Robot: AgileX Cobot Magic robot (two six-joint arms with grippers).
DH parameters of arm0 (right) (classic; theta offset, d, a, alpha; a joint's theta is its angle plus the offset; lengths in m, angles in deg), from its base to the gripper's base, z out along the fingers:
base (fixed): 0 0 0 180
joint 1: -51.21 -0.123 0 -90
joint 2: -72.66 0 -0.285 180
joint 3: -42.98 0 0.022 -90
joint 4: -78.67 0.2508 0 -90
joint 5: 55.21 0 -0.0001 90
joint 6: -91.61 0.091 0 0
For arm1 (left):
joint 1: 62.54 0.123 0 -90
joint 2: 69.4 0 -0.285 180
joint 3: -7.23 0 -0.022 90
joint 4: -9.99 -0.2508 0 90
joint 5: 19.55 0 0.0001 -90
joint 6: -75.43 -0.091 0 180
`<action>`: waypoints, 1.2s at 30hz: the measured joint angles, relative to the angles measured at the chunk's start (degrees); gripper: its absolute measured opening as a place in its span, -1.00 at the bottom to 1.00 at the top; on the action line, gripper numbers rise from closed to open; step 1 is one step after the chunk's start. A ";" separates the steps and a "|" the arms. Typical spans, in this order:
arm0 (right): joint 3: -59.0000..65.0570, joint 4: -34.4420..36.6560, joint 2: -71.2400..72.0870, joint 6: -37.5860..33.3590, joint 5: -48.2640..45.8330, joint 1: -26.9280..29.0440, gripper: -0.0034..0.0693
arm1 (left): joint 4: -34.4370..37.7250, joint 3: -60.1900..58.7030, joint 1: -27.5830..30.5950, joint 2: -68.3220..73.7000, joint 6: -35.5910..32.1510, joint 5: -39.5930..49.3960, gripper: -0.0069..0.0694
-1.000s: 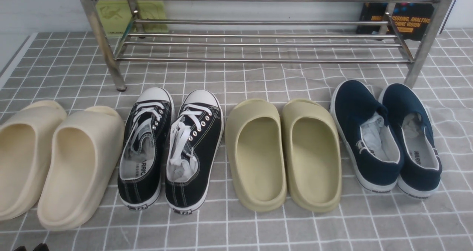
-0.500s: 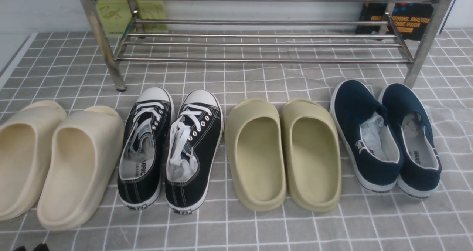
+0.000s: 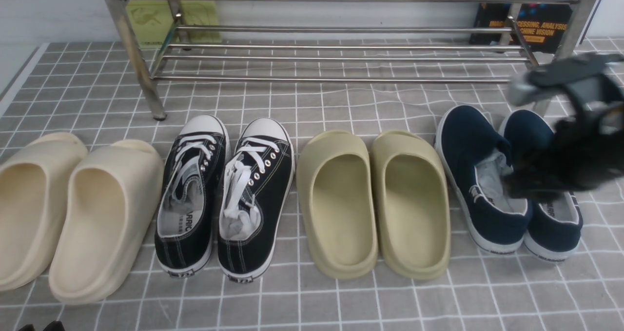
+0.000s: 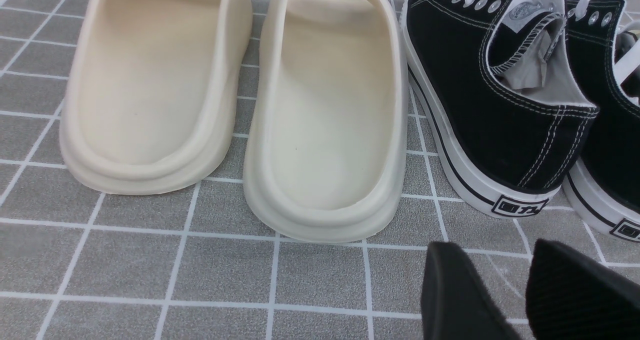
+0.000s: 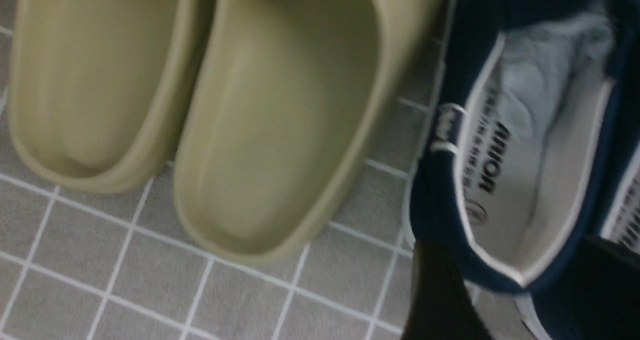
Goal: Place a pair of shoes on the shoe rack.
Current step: Use the right arm to grab the shoe closest to it
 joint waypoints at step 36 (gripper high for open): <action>-8.84 -13.97 -22.97 22.38 4.76 -1.41 -0.09 | 0.00 0.00 0.00 0.00 0.00 0.00 -0.19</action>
